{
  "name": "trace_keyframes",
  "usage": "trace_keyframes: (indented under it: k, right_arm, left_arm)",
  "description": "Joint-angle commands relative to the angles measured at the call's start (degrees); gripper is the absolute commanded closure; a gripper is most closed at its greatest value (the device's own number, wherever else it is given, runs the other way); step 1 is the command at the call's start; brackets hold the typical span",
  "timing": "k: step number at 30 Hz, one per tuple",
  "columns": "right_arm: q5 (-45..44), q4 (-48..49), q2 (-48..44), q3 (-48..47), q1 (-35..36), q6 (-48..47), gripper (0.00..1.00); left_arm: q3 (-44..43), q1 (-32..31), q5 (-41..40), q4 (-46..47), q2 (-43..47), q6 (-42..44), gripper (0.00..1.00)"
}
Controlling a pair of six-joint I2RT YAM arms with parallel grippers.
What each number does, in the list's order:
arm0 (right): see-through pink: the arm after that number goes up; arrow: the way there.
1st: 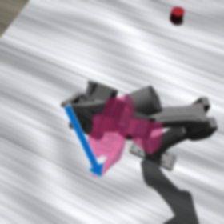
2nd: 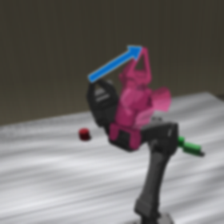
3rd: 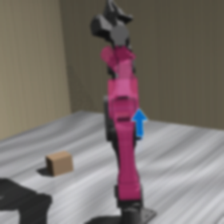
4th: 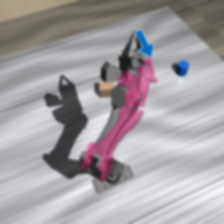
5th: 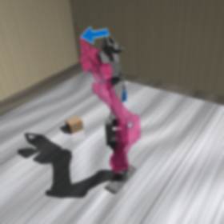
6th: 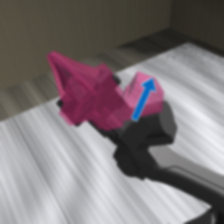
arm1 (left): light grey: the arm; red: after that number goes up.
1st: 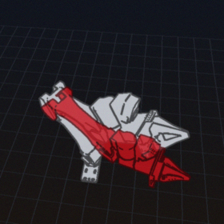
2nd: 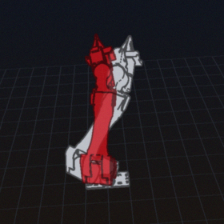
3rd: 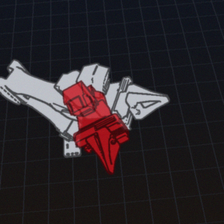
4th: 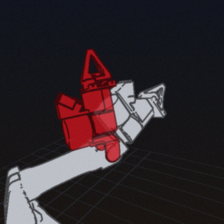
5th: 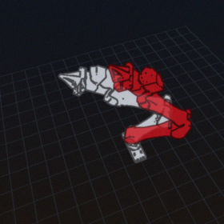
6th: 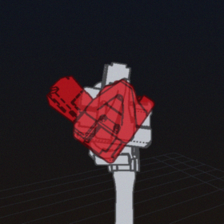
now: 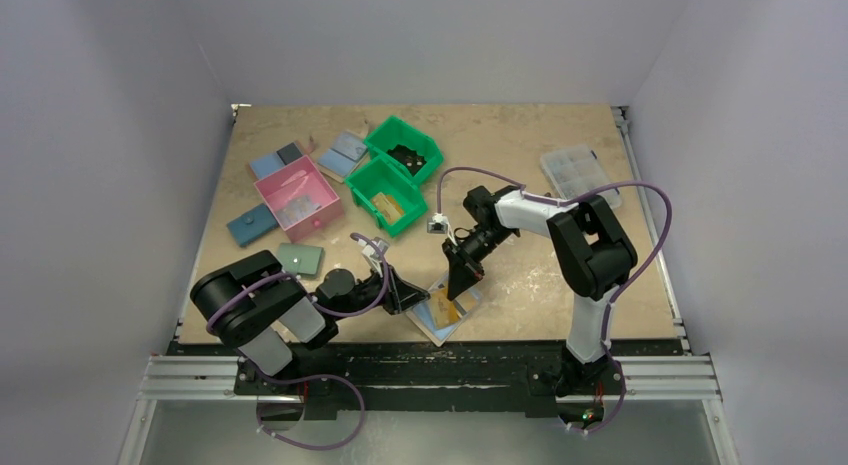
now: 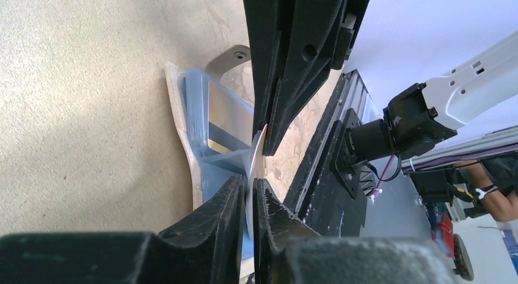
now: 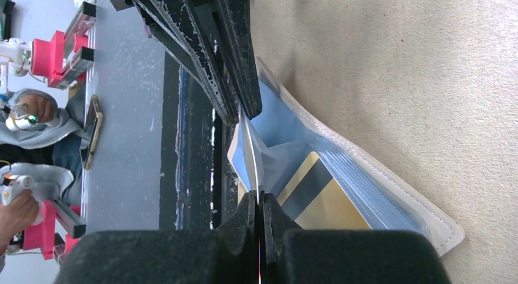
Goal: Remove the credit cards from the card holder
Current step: Remove the credit card from the card holder.
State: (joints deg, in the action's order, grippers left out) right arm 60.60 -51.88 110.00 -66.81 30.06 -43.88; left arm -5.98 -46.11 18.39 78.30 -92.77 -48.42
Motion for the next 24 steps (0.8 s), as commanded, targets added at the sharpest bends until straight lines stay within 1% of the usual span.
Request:
trace_keyframes:
  k: [1, 8, 21, 24]
  right_arm:
    - [0.0, -0.4, -1.5, -1.8, -0.8, -1.1, 1.0]
    - [-0.6, -0.2, -1.3, -1.6, -1.3, -0.8, 1.0]
    - [-1.2, -0.3, -1.3, -1.4, -2.5, -0.7, 1.0]
    - [-1.4, -0.7, -1.1, -1.4, -2.5, -1.1, 1.0]
  left_arm:
    - [-0.2, 0.4, 0.6, 2.5, 1.0, 0.7, 0.89]
    - [0.0, 0.9, 1.3, 3.8, 0.1, 0.0, 1.0]
    - [0.8, 2.1, 1.9, 4.6, -0.9, -0.5, 1.0]
    - [0.7, 2.2, 2.1, 5.1, -1.2, -0.7, 0.98]
